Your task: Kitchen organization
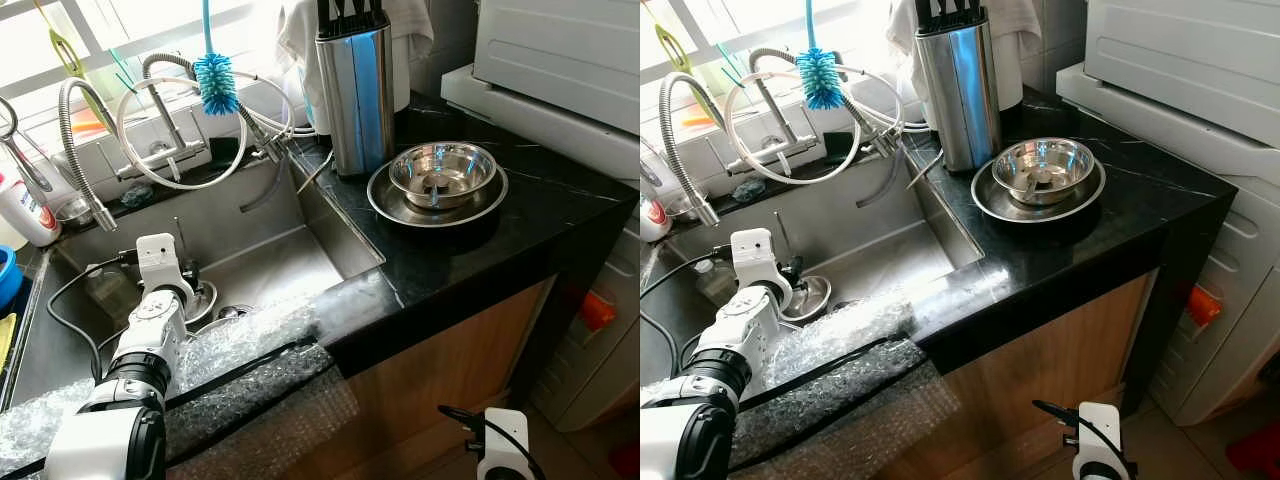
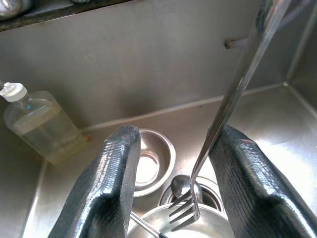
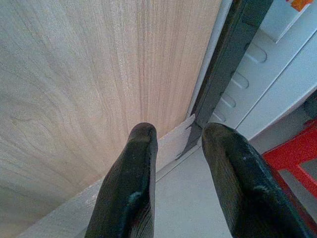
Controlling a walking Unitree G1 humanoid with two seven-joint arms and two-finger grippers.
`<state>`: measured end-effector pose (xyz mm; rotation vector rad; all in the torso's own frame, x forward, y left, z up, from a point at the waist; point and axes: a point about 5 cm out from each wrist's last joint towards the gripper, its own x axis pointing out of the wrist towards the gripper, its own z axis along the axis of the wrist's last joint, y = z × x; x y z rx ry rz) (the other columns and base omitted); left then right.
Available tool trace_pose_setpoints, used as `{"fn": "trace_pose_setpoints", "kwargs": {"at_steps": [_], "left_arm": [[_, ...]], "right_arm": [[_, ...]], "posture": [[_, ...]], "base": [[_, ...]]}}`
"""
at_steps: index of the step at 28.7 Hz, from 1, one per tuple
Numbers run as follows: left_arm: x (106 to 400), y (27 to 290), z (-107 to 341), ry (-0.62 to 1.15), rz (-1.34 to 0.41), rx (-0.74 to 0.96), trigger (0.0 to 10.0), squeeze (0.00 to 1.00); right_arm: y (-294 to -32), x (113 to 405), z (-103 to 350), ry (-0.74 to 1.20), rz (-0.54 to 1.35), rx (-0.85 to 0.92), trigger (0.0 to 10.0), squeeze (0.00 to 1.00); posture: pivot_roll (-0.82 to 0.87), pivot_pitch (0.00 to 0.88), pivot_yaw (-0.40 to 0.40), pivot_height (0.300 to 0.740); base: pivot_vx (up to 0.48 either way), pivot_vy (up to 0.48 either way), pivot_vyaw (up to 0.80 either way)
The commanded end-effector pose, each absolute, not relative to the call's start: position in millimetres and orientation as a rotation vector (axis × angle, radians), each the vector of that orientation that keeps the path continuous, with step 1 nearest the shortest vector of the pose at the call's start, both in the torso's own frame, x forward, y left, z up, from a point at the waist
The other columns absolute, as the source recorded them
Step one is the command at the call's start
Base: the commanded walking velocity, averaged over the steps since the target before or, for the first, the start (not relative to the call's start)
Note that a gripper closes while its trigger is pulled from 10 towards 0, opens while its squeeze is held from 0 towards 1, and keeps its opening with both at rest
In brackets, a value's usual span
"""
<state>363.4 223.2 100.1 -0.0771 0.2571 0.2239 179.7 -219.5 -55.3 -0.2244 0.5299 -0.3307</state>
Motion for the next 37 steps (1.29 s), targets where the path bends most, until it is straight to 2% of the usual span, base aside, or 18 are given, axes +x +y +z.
{"fn": "trace_pose_setpoints", "kwargs": {"at_steps": [1, 7, 14, 18, 19, 20, 25, 27, 28, 30, 32, 34, 37], "left_arm": [[364.0, 229.2, 102.5, 0.264, 0.232, -0.057, 10.0, 1.0], [365.4, 225.3, 103.0, 0.264, 0.206, -0.079, 10.0, 1.0], [374.9, 227.9, 116.6, 0.292, 0.196, -0.266, 10.0, 1.0], [378.4, 227.3, 122.9, 0.287, 0.196, -0.306, 10.0, 1.0], [379.8, 225.7, 124.9, 0.283, 0.192, -0.333, 10.0, 0.78], [380.5, 224.3, 125.9, 0.284, 0.185, -0.347, 10.0, 0.0], [381.9, 221.2, 126.5, 0.295, 0.181, -0.405, 10.0, 0.0], [382.7, 221.2, 128.9, 0.284, 0.171, -0.352, 10.0, 0.0], [384.0, 218.7, 134.3, 0.242, 0.122, -0.217, 10.0, 0.0], [386.1, 206.6, 143.7, 0.16, -0.002, -0.114, 10.0, 0.0], [386.4, 200.9, 147.9, 0.122, -0.057, -0.096, 10.0, 0.0], [383.6, 188.3, 154.6, 0.045, -0.182, -0.006, 10.0, 0.0], [381.2, 191.8, 165.2, -0.047, -0.172, 0.024, 10.0, 0.0]], "right_arm": [[-210.4, 180.5, -57.4, 0.541, -0.309, -0.212, 10.0, 0.0], [-210.0, 180.5, -58.1, 0.548, -0.308, -0.208, 10.0, 0.0], [-210.2, 181.8, -58.4, 0.554, -0.309, -0.202, 10.0, 0.0], [-210.0, 182.1, -58.7, 0.559, -0.309, -0.201, 10.0, 0.0], [-209.8, 182.1, -58.9, 0.56, -0.309, -0.199, 10.0, 0.0], [-209.5, 182.0, -59.1, 0.561, -0.309, -0.198, 10.0, 0.0], [-208.5, 182.5, -59.3, 0.564, -0.308, -0.195, 10.0, 0.0], [-208.9, 182.7, -59.2, 0.563, -0.31, -0.194, 10.0, 0.0], [-210.0, 182.6, -59.2, 0.564, -0.314, -0.194, 10.0, 0.0], [-211.1, 182.9, -58.9, 0.564, -0.317, -0.195, 10.0, 0.0], [-211.2, 183.0, -59.0, 0.565, -0.318, -0.196, 10.0, 0.0], [-211.2, 183.7, -58.5, 0.563, -0.319, -0.194, 10.0, 0.0], [-210.4, 184.3, -58.4, 0.561, -0.318, -0.192, 10.0, 0.0]], "posture": [[-0.17, 0.0, 0.221, 0.74], [-0.17, 0.0, 0.221, 0.74], [-0.17, 0.0, 0.226, 0.74], [-0.17, 0.0, 0.229, 0.74], [-0.18, 0.0, 0.229, 0.74], [-0.18, 0.0, 0.229, 0.74], [-0.18, 0.0, 0.229, 0.74], [-0.18, 0.0, 0.228, 0.74], [-0.17, 0.0, 0.228, 0.74], [-0.17, 0.0, 0.225, 0.74], [-0.17, 0.0, 0.225, 0.74], [-0.17, 0.0, 0.224, 0.74], [-0.17, 0.0, 0.224, 0.74]], "base": [[0.0, 0.0, 0.0], [0.0, 0.0, 0.0], [0.0, 0.0, 0.0], [0.0, 0.0, 0.0], [0.0, 0.0, 0.0], [0.0, 0.0, 0.0], [0.0, 0.0, 0.0], [0.0, 0.0, 0.0], [0.0, 0.0, 0.0], [0.0, 0.0, 0.0], [0.0, 0.0, 0.0], [0.0, 0.0, 0.0], [0.0, 0.0, 0.0]]}}
